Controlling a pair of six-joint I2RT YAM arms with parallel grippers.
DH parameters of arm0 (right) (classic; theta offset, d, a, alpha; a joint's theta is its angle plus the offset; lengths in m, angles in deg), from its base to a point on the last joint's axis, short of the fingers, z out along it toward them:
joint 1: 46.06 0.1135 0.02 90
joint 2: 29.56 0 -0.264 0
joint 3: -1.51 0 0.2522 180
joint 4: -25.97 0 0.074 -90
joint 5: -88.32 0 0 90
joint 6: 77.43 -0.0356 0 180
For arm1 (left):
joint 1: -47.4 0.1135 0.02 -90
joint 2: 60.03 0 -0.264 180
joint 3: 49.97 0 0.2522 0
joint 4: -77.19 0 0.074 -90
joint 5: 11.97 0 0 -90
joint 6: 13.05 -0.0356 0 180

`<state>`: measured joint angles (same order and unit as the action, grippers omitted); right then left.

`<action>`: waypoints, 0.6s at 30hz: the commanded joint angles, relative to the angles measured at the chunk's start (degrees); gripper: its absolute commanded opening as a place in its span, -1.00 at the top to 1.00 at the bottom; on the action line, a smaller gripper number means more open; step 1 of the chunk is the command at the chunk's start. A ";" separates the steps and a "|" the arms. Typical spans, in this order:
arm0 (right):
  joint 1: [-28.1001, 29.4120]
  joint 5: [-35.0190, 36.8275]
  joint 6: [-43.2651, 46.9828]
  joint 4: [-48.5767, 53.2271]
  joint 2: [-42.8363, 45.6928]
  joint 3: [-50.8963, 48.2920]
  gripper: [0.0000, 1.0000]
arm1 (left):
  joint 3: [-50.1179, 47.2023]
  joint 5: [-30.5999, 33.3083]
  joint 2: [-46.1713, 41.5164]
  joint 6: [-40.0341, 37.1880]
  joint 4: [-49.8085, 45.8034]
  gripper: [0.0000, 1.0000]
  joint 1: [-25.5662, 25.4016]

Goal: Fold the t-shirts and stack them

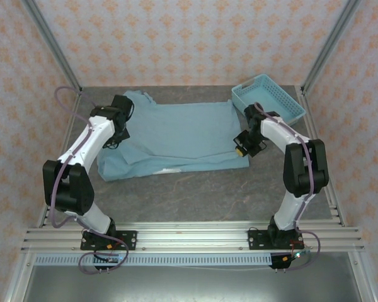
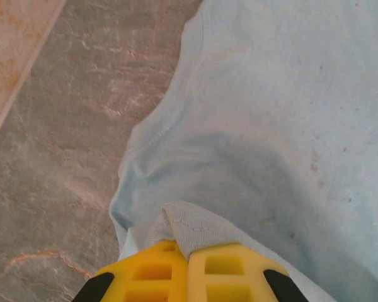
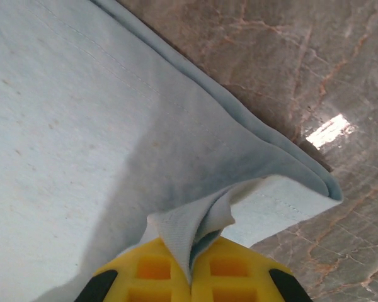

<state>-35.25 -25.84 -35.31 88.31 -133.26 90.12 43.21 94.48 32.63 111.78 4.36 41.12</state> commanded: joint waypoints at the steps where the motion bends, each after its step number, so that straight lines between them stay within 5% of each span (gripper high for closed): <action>1: -0.26 2.33 -1.19 0.38 -1.53 2.72 1.00 | 2.38 4.73 1.05 -2.37 -0.09 1.00 1.07; 18: -0.19 2.10 -0.20 0.47 -9.46 11.51 1.00 | 10.04 5.67 10.25 -9.19 3.44 1.00 4.16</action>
<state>-35.23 -25.58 -35.44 87.74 -141.26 99.56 50.27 97.04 41.66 104.81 6.87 44.57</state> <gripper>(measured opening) 0.041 0.041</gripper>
